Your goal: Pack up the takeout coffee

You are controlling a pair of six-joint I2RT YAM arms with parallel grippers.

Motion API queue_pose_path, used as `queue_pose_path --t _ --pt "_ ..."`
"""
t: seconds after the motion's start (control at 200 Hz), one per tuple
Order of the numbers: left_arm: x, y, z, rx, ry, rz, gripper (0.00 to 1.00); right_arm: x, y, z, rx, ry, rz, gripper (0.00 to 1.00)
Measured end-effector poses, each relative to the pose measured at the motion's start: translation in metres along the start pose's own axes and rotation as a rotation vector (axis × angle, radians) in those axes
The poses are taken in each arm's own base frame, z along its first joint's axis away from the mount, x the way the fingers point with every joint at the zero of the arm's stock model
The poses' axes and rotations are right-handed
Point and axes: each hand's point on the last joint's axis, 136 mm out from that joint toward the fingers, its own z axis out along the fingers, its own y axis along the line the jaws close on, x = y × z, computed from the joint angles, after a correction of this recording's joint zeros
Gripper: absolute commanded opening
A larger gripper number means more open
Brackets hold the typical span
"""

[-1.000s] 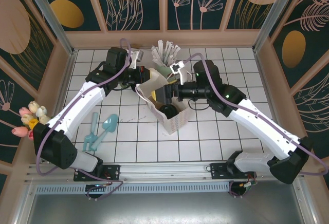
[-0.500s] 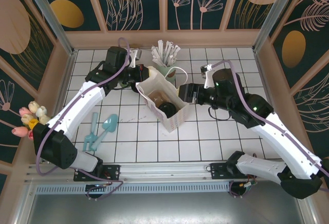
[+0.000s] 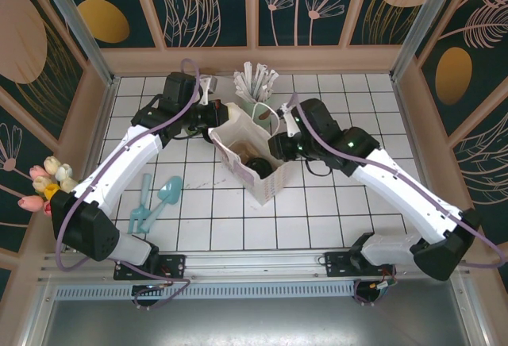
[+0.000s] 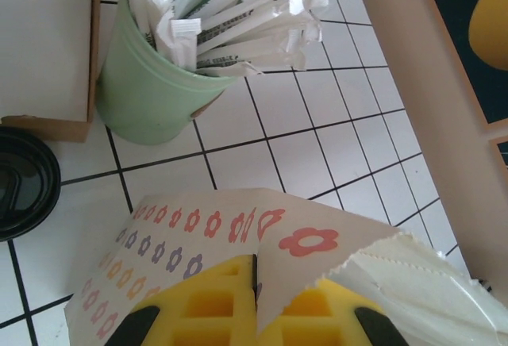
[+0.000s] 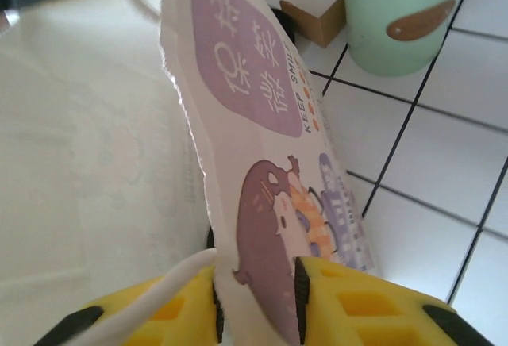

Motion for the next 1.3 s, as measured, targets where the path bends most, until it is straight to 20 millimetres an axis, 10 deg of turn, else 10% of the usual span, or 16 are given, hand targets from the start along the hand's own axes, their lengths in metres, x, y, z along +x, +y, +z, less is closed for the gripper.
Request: queue_pose_path --t 0.405,0.736,0.956,1.301 --pt "0.004 -0.014 -0.039 0.041 -0.063 -0.148 0.04 -0.054 -0.047 0.022 -0.015 -0.064 -0.152 0.15" --pt "0.019 -0.009 -0.033 0.061 -0.030 -0.235 0.21 -0.072 -0.043 0.047 -0.055 -0.031 -0.202 0.59" --pt "0.018 -0.010 -0.032 0.066 -0.029 -0.247 0.29 -0.079 -0.049 0.018 0.007 -0.104 -0.031 0.81" --pt "0.035 0.007 -0.023 0.024 0.000 -0.275 0.55 -0.057 -0.062 -0.048 0.137 -0.243 0.287 0.82"
